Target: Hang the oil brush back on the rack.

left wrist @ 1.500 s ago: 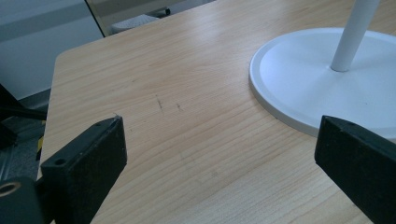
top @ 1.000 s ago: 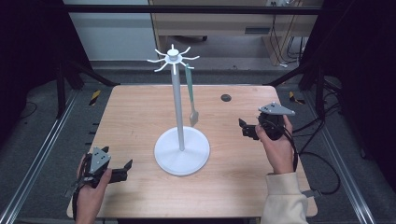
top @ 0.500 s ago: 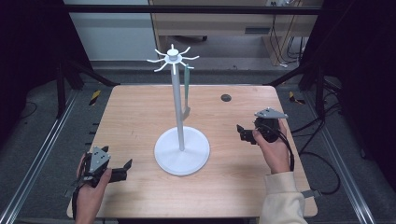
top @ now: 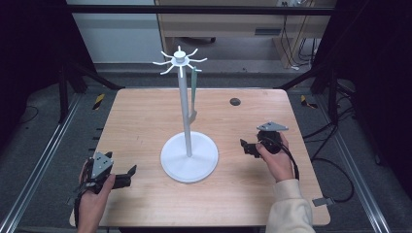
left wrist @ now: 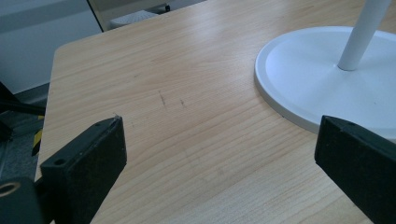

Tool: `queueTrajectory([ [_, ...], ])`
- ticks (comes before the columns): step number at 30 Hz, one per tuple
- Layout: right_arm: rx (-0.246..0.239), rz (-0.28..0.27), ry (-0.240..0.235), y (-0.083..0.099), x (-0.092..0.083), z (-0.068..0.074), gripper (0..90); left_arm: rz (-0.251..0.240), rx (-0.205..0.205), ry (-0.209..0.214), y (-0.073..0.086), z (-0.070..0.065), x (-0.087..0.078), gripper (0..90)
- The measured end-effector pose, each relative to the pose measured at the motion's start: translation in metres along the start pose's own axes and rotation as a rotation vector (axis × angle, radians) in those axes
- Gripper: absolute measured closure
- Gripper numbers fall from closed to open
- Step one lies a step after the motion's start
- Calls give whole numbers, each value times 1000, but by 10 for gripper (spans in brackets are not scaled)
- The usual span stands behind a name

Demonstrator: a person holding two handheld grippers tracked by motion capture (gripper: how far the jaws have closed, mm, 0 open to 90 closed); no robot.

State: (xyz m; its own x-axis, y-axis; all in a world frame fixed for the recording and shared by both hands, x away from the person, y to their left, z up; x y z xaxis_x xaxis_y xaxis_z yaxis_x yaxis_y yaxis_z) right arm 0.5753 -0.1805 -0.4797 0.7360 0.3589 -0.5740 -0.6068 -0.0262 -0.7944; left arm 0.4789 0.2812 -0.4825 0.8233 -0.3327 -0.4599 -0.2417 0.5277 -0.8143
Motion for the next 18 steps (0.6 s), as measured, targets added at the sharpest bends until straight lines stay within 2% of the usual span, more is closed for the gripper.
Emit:
queueTrajectory([
  [6,-44,18,-9,12,16,9,112,1,8,-2,0,-1,0,18],
  [18,-77,14,-51,21,36,21,111,5,5,-7,1,1,-1,18],
])
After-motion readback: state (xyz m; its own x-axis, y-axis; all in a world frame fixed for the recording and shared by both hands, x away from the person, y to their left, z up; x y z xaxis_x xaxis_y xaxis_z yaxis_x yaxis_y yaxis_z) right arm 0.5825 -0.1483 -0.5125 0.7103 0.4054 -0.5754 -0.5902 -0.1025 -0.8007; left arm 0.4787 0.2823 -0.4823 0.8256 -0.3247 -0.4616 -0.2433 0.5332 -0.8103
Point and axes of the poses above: each handheld gripper's, and its own axes: x roughly forward along the jaws, y roughly out of its underside, z roughly to its left, the point moved 6 cm from there along x, roughly forward along the jaws, and after that the axes turned 14 degrees about x, right-handed, at the moved point
